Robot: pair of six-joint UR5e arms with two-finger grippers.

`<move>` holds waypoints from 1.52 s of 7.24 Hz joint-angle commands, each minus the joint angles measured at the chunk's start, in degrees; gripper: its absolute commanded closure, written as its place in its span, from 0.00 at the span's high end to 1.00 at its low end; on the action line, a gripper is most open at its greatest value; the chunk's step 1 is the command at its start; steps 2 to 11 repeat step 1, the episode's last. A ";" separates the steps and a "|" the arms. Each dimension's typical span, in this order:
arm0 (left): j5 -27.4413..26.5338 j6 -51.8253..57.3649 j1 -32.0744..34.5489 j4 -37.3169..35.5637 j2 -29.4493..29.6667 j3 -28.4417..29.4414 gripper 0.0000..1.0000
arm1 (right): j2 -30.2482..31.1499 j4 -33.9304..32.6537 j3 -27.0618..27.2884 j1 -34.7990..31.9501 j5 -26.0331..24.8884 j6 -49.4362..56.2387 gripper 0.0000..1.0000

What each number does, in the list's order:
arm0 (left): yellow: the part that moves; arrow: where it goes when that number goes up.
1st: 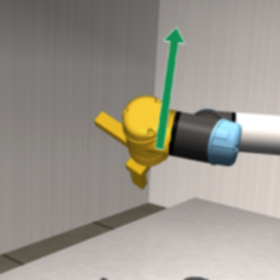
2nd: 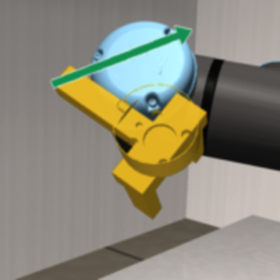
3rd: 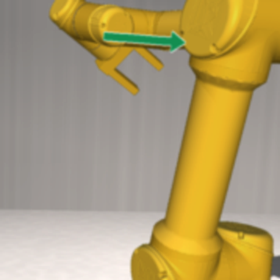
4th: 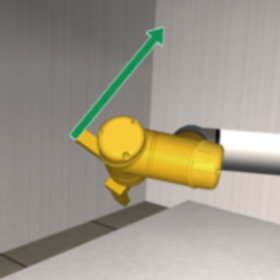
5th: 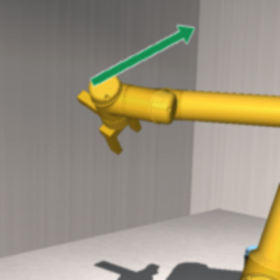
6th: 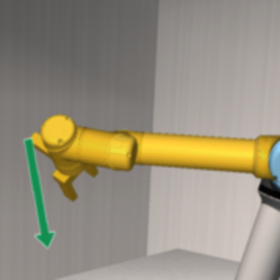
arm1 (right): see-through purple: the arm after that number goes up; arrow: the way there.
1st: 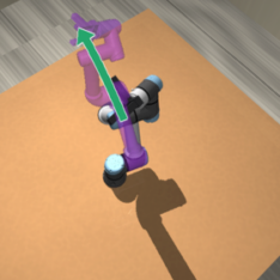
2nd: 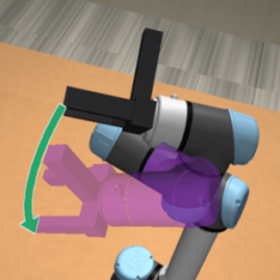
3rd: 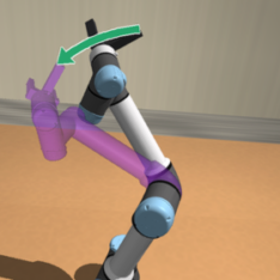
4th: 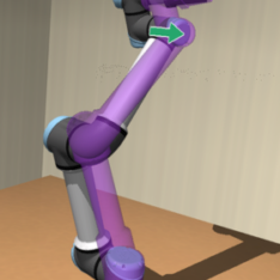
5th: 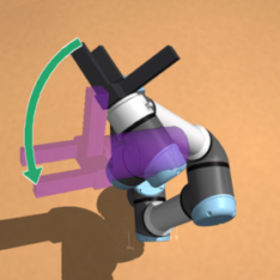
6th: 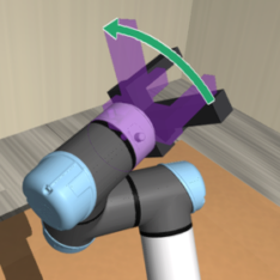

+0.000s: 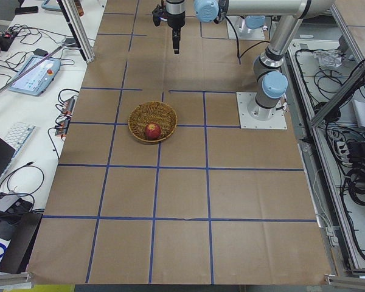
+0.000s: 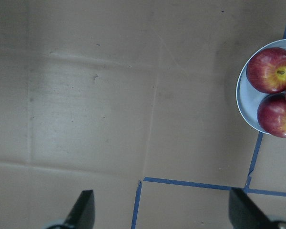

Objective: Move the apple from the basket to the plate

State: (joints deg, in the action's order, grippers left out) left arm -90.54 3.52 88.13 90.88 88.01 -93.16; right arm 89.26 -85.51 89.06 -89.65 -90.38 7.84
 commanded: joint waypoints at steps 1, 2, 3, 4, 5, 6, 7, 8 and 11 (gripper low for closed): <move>0.01 0.08 -0.07 0.00 0.06 0.00 0.99 | -0.05 0.00 -0.11 0.00 0.11 0.07 1.00; 0.01 0.08 -0.07 0.00 0.06 0.00 0.99 | -0.05 0.00 -0.11 0.00 0.11 0.07 1.00; 0.01 0.08 -0.07 0.00 0.06 0.00 0.99 | -0.05 0.00 -0.11 0.00 0.11 0.07 1.00; 0.01 0.08 -0.07 0.00 0.06 0.00 0.99 | -0.05 0.00 -0.11 0.00 0.11 0.07 1.00; 0.01 0.08 -0.07 0.00 0.06 0.00 0.99 | -0.05 0.00 -0.11 0.00 0.11 0.07 1.00; 0.01 0.08 -0.07 0.00 0.06 0.00 0.99 | -0.05 0.00 -0.11 0.00 0.11 0.07 1.00; 0.01 0.08 -0.07 0.00 0.06 0.00 0.99 | -0.05 0.00 -0.11 0.00 0.11 0.07 1.00; 0.01 0.08 -0.07 0.00 0.06 0.00 0.99 | -0.05 0.00 -0.11 0.00 0.11 0.07 1.00; 0.01 0.08 -0.07 0.00 0.06 0.00 0.99 | -0.05 0.00 -0.11 0.00 0.11 0.07 1.00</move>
